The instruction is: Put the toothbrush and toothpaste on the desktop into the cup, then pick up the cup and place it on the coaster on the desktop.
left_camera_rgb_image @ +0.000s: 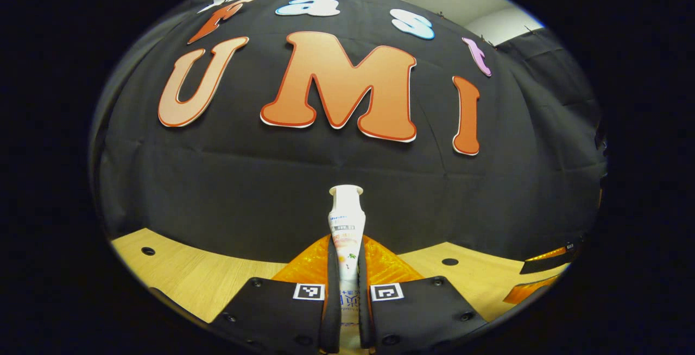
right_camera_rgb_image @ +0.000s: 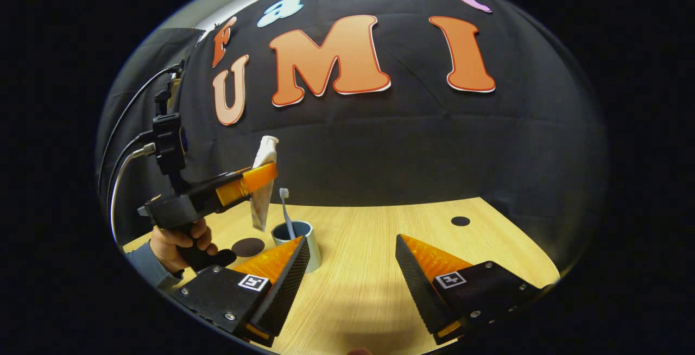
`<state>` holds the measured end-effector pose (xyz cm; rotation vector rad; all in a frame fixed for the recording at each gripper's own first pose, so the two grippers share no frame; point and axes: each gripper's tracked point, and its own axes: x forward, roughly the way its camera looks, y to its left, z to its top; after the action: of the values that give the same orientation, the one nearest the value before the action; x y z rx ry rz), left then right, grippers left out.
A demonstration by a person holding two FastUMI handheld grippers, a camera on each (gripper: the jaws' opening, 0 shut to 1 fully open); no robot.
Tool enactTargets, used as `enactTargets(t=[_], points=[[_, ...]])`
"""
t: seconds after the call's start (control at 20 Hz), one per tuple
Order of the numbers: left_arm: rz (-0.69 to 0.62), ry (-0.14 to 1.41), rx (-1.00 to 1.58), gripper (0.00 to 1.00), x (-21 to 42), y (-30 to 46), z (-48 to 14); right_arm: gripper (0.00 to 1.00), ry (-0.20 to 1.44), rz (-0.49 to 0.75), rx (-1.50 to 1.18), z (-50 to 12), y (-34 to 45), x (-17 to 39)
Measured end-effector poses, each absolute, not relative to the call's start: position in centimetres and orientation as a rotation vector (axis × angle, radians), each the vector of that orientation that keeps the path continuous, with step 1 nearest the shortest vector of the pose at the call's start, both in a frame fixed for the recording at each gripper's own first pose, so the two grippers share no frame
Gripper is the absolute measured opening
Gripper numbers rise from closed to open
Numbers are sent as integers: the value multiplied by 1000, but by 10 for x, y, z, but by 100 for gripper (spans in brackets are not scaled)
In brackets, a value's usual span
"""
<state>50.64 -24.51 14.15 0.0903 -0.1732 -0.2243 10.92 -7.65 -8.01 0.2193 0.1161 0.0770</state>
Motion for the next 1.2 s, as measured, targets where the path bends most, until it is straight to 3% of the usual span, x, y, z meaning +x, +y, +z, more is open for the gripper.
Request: enactTargets(t=[0.45, 0.65, 0.8, 0.9, 1.0, 1.2], points=[[-239, -100, 56, 19, 530, -237, 76, 95, 109, 99, 224, -86, -71, 112], [-272, -49, 38, 41, 518, -236, 77, 96, 116, 89, 228, -86, -72, 114], [-282, -50, 20, 80, 487, -230, 92, 96, 113, 101, 229, -80, -62, 112], [-271, -49, 22, 94, 471, -219, 104, 96, 118, 106, 216, -78, -54, 112], [-254, -45, 27, 99, 453, -205, 114, 96, 135, 118, 215, -76, -43, 112], [-199, -13, 70, 98, 415, -172, 126, 96, 183, 155, 206, -74, -15, 114]])
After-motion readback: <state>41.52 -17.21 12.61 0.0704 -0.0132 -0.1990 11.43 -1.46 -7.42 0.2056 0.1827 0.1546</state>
